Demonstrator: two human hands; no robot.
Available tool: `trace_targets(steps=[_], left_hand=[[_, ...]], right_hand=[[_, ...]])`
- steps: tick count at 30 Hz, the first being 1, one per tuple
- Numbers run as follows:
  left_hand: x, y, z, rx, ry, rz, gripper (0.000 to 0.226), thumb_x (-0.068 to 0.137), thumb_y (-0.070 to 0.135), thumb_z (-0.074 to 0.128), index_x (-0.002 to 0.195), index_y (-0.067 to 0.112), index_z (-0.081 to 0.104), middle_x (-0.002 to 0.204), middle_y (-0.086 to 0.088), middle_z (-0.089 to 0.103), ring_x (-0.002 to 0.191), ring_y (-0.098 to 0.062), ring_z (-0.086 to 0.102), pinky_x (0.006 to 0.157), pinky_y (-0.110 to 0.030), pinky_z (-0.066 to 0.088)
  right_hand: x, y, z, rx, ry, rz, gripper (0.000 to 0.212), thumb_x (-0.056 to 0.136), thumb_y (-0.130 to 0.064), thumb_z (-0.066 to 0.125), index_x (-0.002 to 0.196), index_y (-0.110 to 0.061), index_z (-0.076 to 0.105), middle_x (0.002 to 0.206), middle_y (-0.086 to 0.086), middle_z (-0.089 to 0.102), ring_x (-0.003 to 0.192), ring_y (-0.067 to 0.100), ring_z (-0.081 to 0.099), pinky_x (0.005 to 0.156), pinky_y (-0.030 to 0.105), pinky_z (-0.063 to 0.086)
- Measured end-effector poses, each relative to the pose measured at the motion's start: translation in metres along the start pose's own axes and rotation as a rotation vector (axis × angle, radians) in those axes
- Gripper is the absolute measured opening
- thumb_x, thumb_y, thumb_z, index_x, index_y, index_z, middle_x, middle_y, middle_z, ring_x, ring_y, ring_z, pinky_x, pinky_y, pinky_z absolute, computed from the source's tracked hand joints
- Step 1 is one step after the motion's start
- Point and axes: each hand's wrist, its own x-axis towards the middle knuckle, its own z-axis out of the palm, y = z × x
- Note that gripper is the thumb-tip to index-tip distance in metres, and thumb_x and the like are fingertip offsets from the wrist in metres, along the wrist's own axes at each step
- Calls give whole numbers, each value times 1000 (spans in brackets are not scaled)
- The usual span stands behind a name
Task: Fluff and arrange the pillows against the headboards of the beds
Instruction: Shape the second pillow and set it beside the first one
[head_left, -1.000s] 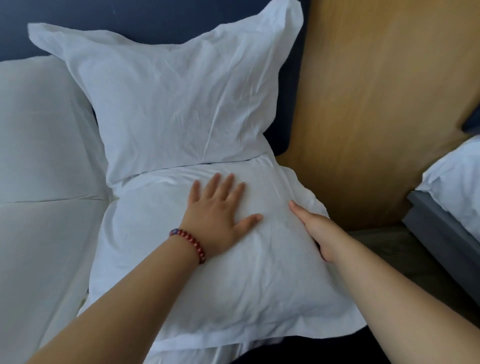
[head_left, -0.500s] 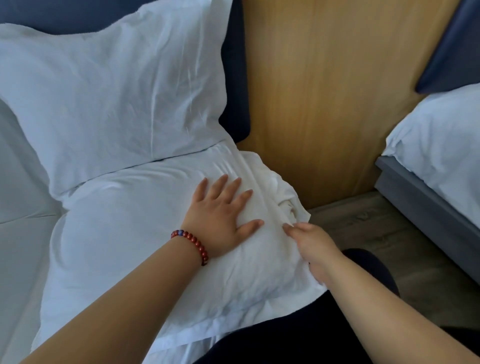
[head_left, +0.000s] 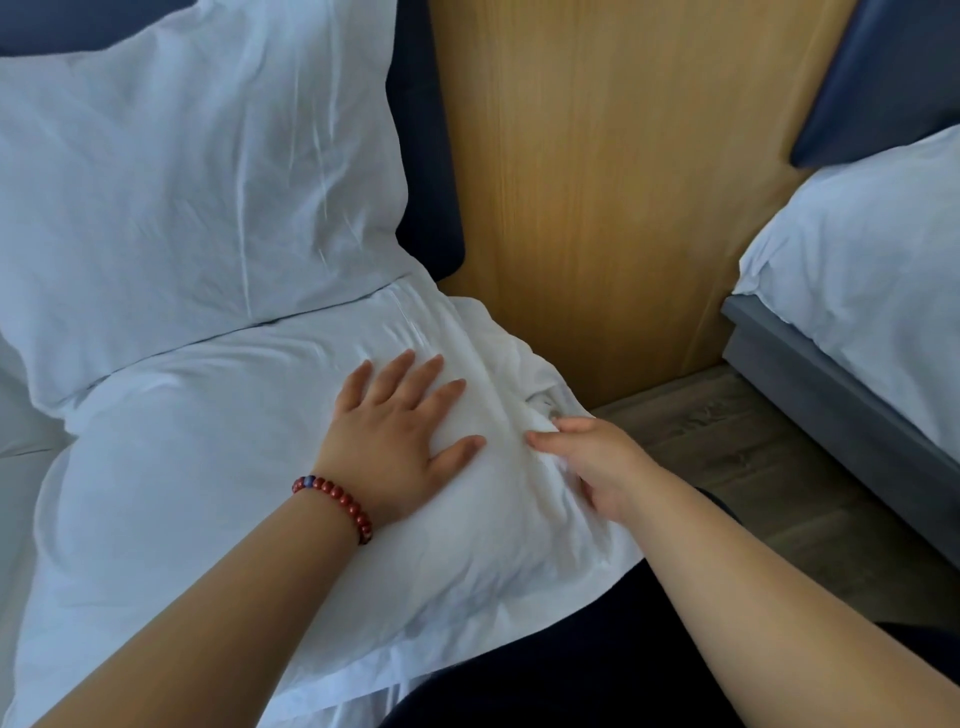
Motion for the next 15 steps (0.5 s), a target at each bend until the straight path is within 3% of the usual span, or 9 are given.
trace_targets(steps=[2,4,6,8,10,12,15], left_hand=[[-1,-1,0,-5,6,5,79,85,77,3,149,40,31,160,10,22,150,-16,8,120,-44,-2],[-1,-1,0,-18,32,4,76,86,76,8,147,39,35,159,9,28,149,-16,13,120,-44,1],[1,0,0,-54,55,-2,74,87,75,14,147,37,37,157,9,31,149,-16,15,120,-42,2],[7,-4,-2,-104,85,-28,74,88,73,17,148,35,34,158,10,30,149,-14,11,119,-38,-1],[20,-11,-4,-131,139,-63,72,89,70,20,150,33,31,160,6,25,150,-16,4,120,-37,-3],[35,-23,-8,-122,232,-88,70,90,65,26,150,29,31,161,2,22,151,-20,-1,120,-41,-5],[62,-45,-17,-56,381,-111,66,92,55,35,148,21,37,160,-4,24,151,-28,0,120,-43,-7]], right_hand=[[3,6,-5,2,97,-69,17,80,-35,78,79,-20,70,92,1,75,78,20,73,71,34,59],[6,13,-9,23,135,-93,17,87,-44,68,79,-29,73,93,-3,75,82,17,71,72,32,57],[9,12,-10,88,52,-36,25,91,-52,58,84,-34,74,95,-8,75,90,17,70,77,34,55],[15,2,-7,141,-100,23,31,92,-57,52,89,-37,76,93,-12,76,84,13,73,69,30,52],[24,-13,-1,175,-203,53,30,88,-63,54,98,-39,69,92,-15,76,84,11,73,66,29,52],[33,-30,10,223,-275,56,30,84,-61,61,94,-37,73,93,-12,76,87,14,74,65,30,55],[48,-55,33,216,-334,5,33,83,-51,70,105,-28,75,109,-2,74,99,20,72,82,36,55]])
